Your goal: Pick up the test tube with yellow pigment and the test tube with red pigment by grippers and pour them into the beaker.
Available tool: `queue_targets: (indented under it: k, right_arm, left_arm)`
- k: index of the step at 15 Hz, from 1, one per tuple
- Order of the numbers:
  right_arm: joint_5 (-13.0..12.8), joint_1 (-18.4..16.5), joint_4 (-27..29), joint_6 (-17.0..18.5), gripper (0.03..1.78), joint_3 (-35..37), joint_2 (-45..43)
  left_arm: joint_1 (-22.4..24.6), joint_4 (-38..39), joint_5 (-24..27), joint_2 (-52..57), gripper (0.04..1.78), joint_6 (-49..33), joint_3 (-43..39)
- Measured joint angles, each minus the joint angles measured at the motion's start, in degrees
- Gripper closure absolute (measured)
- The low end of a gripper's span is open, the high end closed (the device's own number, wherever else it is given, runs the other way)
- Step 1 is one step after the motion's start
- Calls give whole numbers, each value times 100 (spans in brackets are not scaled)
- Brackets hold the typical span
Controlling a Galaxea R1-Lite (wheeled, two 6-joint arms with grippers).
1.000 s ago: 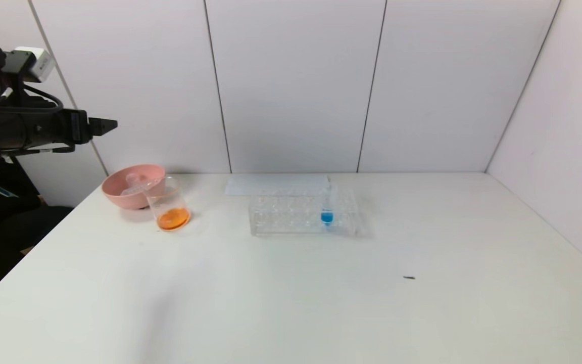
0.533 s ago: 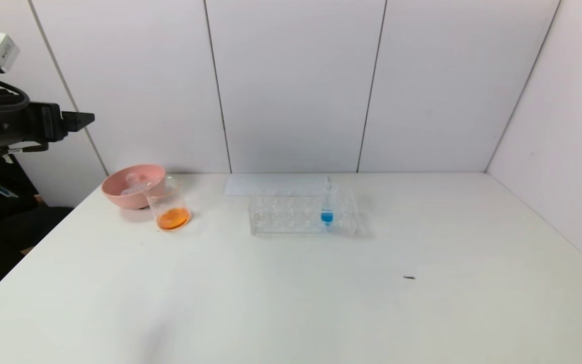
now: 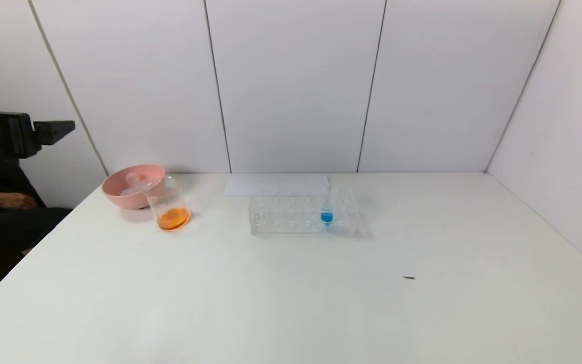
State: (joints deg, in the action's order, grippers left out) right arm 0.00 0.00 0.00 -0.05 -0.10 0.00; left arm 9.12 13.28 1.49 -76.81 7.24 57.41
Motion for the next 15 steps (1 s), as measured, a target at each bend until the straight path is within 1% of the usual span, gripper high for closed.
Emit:
queue_targets:
  k: [3, 7, 10, 15]
  right_arm:
    - [0, 0, 0, 0, 11, 0, 0]
    - [0, 0, 0, 0, 11, 0, 0]
    - [0, 0, 0, 0, 11, 0, 0]
    - [0, 0, 0, 0, 11, 0, 0]
  left_arm:
    - [-6, 2, 96, 728, 6, 6, -581]
    - [-88, 2, 411, 1979, 6, 13, -1554]
    - [-413, -2, 451, 2881, 6, 11, -2221]
    - [-728, -49, 503, 4033, 6, -24, -2709]
